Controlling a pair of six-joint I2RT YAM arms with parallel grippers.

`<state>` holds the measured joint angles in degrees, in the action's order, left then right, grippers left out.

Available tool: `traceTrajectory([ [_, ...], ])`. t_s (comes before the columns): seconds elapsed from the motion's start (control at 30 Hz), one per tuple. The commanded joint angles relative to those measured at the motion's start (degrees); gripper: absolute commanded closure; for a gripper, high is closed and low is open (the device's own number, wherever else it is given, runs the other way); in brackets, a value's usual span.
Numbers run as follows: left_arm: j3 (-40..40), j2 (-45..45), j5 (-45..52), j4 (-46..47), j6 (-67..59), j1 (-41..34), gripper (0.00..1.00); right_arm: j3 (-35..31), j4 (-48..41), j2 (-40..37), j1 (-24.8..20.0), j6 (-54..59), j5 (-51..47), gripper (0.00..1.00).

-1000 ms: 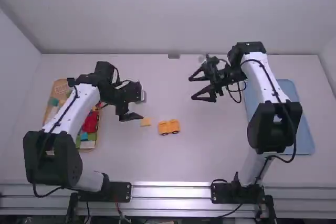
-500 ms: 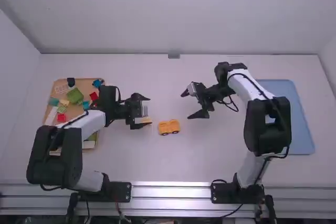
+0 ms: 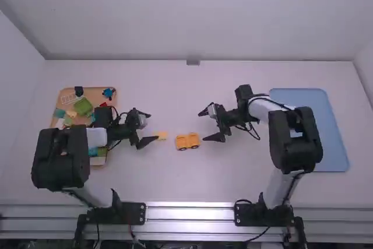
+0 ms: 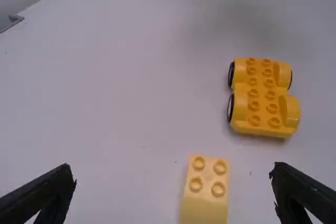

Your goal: Assemble lego blocks to make yellow taxi

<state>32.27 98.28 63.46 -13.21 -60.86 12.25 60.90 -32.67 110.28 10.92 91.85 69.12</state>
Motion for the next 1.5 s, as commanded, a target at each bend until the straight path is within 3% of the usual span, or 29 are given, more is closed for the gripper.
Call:
traceTrajectory([
  [0.0, -0.4, 3.5, 6.1, -1.4, -0.7, -0.5, 0.01, -2.0, 2.0, -0.9, 1.2, -0.4, 1.9, 0.01],
  [0.23, 1.2, 9.5, 1.1, -2.5, -5.4, -2.5, 0.01, -5.5, 9.4, -0.9, 3.7, -0.6, 1.6, 0.01],
  [0.4, 4.4, 12.5, 1.0, 3.4, -11.9, -2.6, 0.01, -5.7, 10.3, -0.9, 4.5, -1.4, 1.6, 0.01],
  [0.5, 6.3, 14.2, -0.8, 7.6, -16.5, -3.7, 0.01, -5.7, 15.2, -0.9, 4.5, -12.0, 0.8, 0.01],
  [0.57, 7.7, 15.2, -2.6, 9.3, -17.4, -4.6, 0.05, -5.8, 19.9, -0.9, 4.6, -21.9, -0.4, 0.01],
  [0.7, 8.5, 15.4, -3.5, 9.7, -17.5, -5.4, 0.17, -5.8, 23.8, -0.9, 4.6, -30.6, -3.4, 0.01],
  [0.8, 8.2, 15.4, -4.4, 9.7, -17.4, -5.4, 0.31, -5.8, 23.5, -0.9, 4.5, -29.8, -3.5, 0.01],
  [0.93, 6.9, 15.4, -4.3, 9.6, -18.9, -5.4, 0.37, -5.8, 23.3, -0.9, 4.6, -29.1, -3.6, 0.01],
  [0.97, 6.4, 15.4, -4.2, 9.5, -20.1, -5.6, 0.43, -5.8, 23.3, -0.9, 4.6, -29.1, -3.5, 0.01],
  [1.2, 5.2, 15.4, -4.1, 8.8, -21.5, -5.9, 0.51, -5.8, 23.3, -0.9, 4.5, -29.0, -2.9, 0.01],
  [1.37, 5.0, 15.4, -4.0, 5.4, -19.1, -5.9, 0.76, -5.8, 23.1, -0.9, 4.6, -29.0, -3.0, 0.01],
  [1.47, 4.9, 15.4, -2.9, 4.1, -17.2, -5.9, 0.75, -5.7, 22.1, -0.9, 4.5, -29.0, -3.0, 0.01],
])
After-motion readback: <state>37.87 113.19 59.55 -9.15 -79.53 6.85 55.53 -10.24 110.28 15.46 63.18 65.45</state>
